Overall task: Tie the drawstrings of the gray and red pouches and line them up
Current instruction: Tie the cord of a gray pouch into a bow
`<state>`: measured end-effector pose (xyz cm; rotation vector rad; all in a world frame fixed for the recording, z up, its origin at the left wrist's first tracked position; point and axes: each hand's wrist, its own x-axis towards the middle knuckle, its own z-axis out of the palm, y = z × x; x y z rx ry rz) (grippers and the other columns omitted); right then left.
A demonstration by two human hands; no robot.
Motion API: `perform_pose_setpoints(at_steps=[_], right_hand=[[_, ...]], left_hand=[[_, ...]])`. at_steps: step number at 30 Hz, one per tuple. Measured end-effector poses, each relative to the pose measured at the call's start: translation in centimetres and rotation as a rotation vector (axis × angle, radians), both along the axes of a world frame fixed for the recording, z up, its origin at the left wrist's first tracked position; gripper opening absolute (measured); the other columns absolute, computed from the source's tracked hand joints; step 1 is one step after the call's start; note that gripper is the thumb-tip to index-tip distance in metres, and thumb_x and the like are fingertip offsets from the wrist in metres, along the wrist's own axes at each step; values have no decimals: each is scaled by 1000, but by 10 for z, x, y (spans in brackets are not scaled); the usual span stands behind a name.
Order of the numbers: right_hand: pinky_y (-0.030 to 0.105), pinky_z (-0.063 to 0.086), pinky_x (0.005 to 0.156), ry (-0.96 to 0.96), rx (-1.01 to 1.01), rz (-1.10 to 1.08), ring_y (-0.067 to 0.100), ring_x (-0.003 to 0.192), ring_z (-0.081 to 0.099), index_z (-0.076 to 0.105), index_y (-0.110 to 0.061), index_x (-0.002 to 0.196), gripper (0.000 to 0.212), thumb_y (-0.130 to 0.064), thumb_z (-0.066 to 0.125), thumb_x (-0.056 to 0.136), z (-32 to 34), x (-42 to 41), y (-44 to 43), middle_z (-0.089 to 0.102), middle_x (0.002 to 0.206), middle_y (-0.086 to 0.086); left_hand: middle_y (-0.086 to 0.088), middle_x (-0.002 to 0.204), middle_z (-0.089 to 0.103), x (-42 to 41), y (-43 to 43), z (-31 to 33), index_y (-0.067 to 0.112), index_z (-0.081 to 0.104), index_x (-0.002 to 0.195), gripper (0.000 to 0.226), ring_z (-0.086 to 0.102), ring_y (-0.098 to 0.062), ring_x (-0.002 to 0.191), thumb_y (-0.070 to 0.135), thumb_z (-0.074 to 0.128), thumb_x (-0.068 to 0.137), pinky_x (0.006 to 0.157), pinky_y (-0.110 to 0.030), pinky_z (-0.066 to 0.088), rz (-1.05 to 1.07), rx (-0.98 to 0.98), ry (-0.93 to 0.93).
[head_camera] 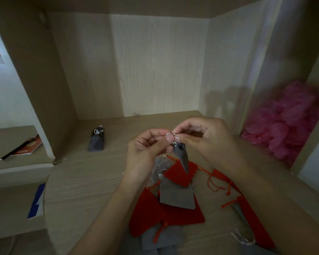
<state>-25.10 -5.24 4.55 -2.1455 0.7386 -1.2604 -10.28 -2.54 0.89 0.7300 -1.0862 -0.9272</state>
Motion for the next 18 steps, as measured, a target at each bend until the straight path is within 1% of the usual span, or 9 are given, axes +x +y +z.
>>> perform_pose_setpoints(at_steps=[1,3,4,7,10,13,16,18], right_hand=[[26,53,67,-28,15,18,13,70,68,70,-19,78,17,-2,71,79,0,0,0,71,75,0],[32,53,69,-25,15,49,17,72,67,70,-19,79,16,-4,71,80,-1,0,-1,70,75,0],[32,52,69,-7,16,65,17,72,66,69,-20,79,15,-6,70,80,-1,0,-2,70,75,0],[26,49,69,63,5,72,13,73,63,66,-18,80,8,-9,67,79,-1,-1,-4,66,77,-3],[26,52,73,139,-95,31,9,79,65,63,-21,81,9,-12,66,80,-1,-1,-3,65,82,-9],[29,56,77,180,-155,1,7,83,66,65,-24,86,17,-9,68,80,1,-2,-1,67,82,-14],[30,56,77,209,-180,-39,4,83,66,72,-23,90,17,-10,71,79,4,-4,0,68,83,-14],[28,57,76,177,-169,-37,2,81,67,73,-24,88,17,-9,71,79,5,-4,2,70,81,-14]], left_hand=[[-2,62,67,0,0,0,4,65,79,13,58,-8,52,10,66,68,56,-17,51,-29,24,41],[-2,58,63,0,0,0,4,63,78,12,55,-7,48,10,65,68,51,-15,48,-83,71,108],[-2,56,62,0,0,0,5,62,77,11,54,-6,47,10,64,67,49,-15,47,-101,94,120],[-2,54,60,2,-1,1,4,61,77,13,53,-6,45,10,64,66,48,-15,46,-130,144,109],[-3,54,60,4,-3,2,2,62,78,14,53,-7,44,9,64,66,48,-16,46,-137,161,78],[-3,53,61,4,-3,1,0,61,79,17,53,-7,44,8,65,65,48,-16,47,-123,155,68],[-4,52,60,3,-3,1,-3,61,81,19,52,-7,43,7,65,65,47,-17,46,-124,159,82],[-4,50,57,2,-2,2,-2,61,82,21,50,-6,40,7,65,64,45,-16,45,-129,181,102]])
